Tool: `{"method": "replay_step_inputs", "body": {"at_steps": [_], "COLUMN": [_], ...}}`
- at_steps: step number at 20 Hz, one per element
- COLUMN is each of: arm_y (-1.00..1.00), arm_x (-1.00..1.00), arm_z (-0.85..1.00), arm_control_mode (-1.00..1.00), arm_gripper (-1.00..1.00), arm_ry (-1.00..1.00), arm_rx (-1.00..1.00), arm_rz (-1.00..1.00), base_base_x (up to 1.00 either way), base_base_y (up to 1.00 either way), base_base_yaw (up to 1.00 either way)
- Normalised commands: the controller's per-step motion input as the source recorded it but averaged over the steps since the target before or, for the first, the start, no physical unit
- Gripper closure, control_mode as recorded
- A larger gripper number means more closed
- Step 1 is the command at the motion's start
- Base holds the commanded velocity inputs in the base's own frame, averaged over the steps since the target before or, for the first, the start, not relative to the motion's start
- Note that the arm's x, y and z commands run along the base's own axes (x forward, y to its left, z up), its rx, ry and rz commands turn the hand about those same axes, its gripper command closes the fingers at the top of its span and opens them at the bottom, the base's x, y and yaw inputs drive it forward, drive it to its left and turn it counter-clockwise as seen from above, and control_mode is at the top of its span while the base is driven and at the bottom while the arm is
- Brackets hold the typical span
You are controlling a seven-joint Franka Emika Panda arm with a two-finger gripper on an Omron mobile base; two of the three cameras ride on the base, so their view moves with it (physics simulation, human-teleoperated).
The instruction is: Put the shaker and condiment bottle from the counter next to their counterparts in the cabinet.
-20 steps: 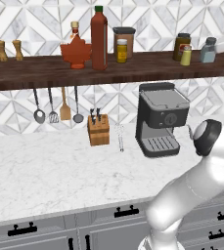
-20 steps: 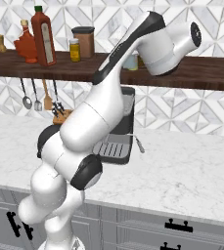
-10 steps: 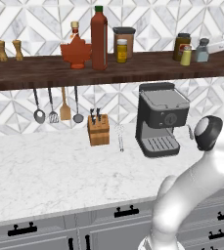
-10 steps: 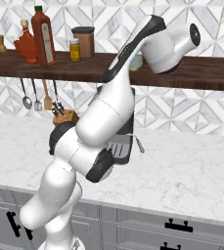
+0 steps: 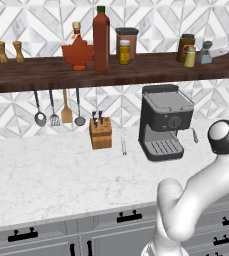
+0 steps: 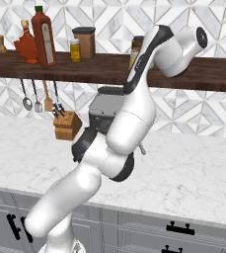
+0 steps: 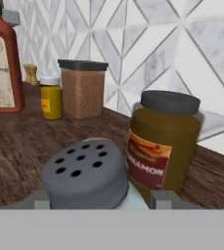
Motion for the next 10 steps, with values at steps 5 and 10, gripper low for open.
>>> {"method": "replay_step_inputs", "body": {"at_steps": [5, 10], "arm_y": [-0.15, -0.10], "arm_x": [0.41, 0.36], "arm_z": [0.00, 0.00], "arm_control_mode": [-1.00, -1.00], "arm_gripper": [1.00, 1.00], "arm_ry": [-0.02, 0.00], "arm_rx": [0.00, 0.00], "arm_rz": [0.03, 0.02], "base_base_x": [0.00, 0.00], "base_base_y": [0.00, 0.00], "base_base_yaw": [0.00, 0.00]}}
